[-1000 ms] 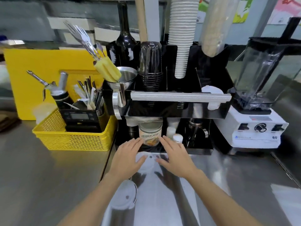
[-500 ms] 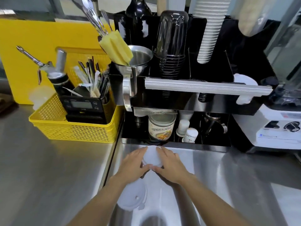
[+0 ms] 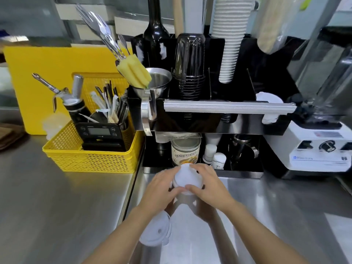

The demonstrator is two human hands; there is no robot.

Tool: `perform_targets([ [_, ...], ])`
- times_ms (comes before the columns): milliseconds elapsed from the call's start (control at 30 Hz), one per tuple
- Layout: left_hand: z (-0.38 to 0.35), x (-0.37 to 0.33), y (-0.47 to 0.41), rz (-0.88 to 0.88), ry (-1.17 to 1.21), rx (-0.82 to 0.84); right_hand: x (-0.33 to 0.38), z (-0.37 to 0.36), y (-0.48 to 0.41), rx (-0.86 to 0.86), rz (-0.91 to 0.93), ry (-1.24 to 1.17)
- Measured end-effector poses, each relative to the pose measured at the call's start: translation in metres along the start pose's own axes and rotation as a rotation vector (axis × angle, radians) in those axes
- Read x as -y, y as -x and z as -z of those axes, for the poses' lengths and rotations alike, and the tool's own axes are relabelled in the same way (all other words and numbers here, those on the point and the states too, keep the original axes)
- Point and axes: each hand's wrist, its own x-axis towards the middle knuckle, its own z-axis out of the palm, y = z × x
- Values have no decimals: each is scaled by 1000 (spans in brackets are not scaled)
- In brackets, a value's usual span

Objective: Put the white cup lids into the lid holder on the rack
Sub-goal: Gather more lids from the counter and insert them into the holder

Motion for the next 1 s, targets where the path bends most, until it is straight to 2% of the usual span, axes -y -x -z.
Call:
perform_targets([
  [167,11,-31,-7,-101,-40,-99,12,43,17,-18,60,-28],
  [400,31,-102,-34,-335,-37,-275,39,118,26,-272,184,41],
  [667,60,-193,-101,-489,41,-263,56,214,13,-475,178,9],
  [767,66,-219,-131,-488,96,-219,55,246,-1,-471,123,43],
  [900,63,-229,-168,-460,36,-168,47,276,-22,-391,57,131],
  [1000,53,-230,-189,-414,22,-166,36,286,-40,-350,25,291],
])
